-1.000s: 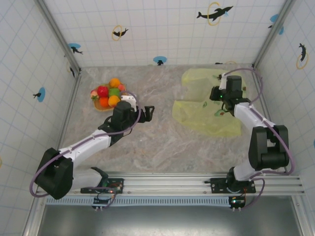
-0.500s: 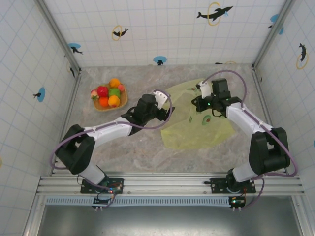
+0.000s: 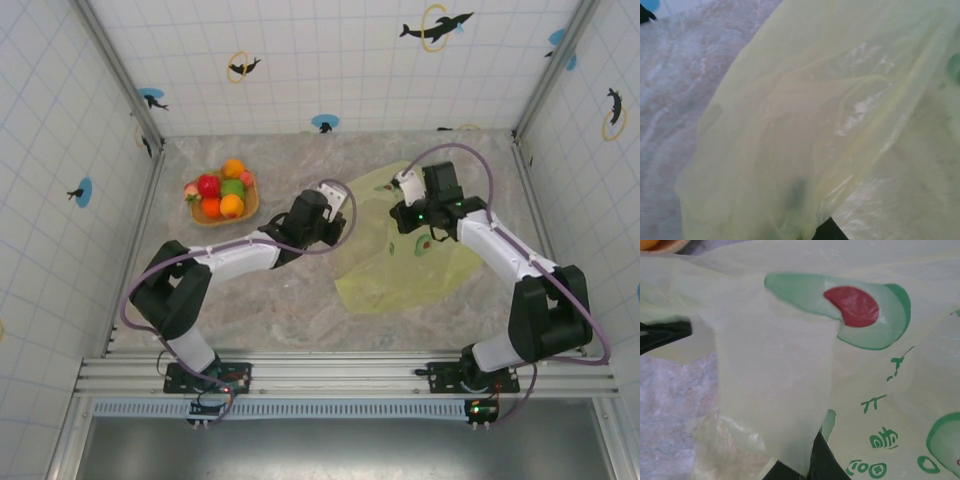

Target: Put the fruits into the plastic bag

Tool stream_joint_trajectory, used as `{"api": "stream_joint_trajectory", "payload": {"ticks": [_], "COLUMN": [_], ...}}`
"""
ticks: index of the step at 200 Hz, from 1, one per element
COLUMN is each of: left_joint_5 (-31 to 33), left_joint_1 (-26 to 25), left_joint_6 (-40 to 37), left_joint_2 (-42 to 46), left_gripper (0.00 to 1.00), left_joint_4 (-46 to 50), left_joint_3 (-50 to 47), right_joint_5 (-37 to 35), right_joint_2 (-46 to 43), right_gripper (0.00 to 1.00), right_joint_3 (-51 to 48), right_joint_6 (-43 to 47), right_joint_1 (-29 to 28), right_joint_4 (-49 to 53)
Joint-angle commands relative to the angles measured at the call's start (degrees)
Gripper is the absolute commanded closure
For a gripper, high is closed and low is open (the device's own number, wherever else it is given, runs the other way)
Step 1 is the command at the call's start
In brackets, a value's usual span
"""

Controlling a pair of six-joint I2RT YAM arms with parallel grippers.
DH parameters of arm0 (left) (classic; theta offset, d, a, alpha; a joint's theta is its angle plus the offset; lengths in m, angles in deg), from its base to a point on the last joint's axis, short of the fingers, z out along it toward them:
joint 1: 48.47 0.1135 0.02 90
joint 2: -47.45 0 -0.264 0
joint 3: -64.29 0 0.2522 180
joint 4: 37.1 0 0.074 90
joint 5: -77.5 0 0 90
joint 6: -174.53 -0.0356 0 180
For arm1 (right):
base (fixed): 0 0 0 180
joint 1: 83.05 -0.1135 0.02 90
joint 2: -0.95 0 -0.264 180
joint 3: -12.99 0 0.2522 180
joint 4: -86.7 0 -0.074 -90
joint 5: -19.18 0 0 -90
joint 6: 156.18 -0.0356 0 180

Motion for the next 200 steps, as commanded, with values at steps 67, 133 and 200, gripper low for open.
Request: {"api": "stream_joint_trajectory", "payload": {"ticks": [67, 133, 200], "left_joint_5": [-10.6, -11.8, -12.5], "left_joint_1": [0.2, 0.1, 0.2], "left_joint_6": [33.2, 36.1, 37.1], "left_joint_2": [7.6, 8.7, 9.8], "left_gripper": [1.00, 1.00, 1.00], "left_joint_4": [-0.7, -1.8, -2.6], "left_joint_3": [-1.0, -1.3, -2.9], "right_joint_5": [-27.2, -28.6, -38.1], "right_joint_2": [-7.4, -14.8, -6.4], "right_gripper": [0.56, 0.38, 0.15], "right_joint_3": [-6.7, -23.0, -29.7], "right_joint_6": [-11.5, -17.2, -19.4], "right_joint_1": [-13.9, -20.3, -24.9], "right_joint_4": [-10.3, -27.4, -43.0]}}
